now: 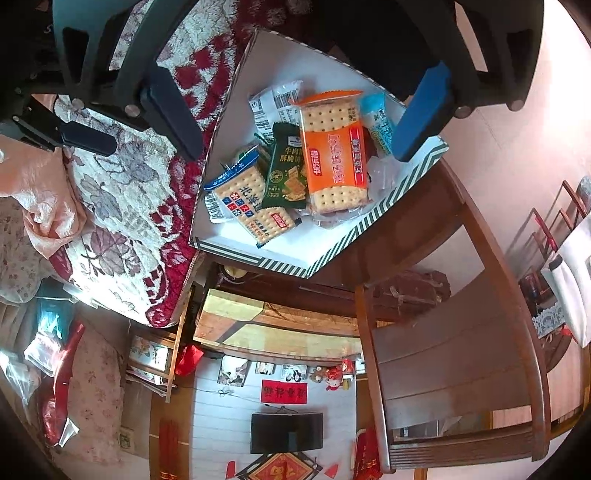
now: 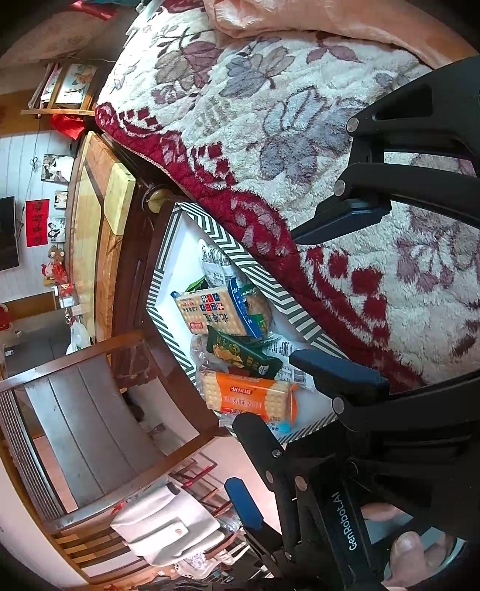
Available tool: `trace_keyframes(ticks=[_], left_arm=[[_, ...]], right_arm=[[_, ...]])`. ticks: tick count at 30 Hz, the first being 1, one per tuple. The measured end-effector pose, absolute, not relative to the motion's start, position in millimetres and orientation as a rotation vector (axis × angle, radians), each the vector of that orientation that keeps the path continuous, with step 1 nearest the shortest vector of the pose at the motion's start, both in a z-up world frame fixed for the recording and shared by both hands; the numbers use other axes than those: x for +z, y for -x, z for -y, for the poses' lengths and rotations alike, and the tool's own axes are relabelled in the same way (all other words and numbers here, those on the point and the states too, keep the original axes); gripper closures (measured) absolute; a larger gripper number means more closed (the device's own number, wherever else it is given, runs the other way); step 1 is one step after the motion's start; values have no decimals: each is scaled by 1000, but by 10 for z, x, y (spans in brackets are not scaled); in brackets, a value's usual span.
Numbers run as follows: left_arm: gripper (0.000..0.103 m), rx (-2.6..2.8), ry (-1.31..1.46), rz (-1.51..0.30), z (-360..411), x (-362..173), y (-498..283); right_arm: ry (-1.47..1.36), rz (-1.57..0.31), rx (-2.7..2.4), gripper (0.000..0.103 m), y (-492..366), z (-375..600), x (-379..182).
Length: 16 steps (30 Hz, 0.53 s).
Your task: Organize snacks
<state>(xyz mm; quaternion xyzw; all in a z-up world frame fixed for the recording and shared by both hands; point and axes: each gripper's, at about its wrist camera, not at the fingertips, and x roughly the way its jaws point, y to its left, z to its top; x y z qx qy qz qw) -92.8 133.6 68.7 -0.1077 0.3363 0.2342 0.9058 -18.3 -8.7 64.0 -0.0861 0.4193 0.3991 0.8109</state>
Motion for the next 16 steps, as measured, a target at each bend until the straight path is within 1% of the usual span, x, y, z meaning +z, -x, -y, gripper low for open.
trace_keyframes(ticks=[16], left_arm=[[0,452,186,-648,-1282,714,938]], right_arm=[[189,-908,852,44,180,73,610]])
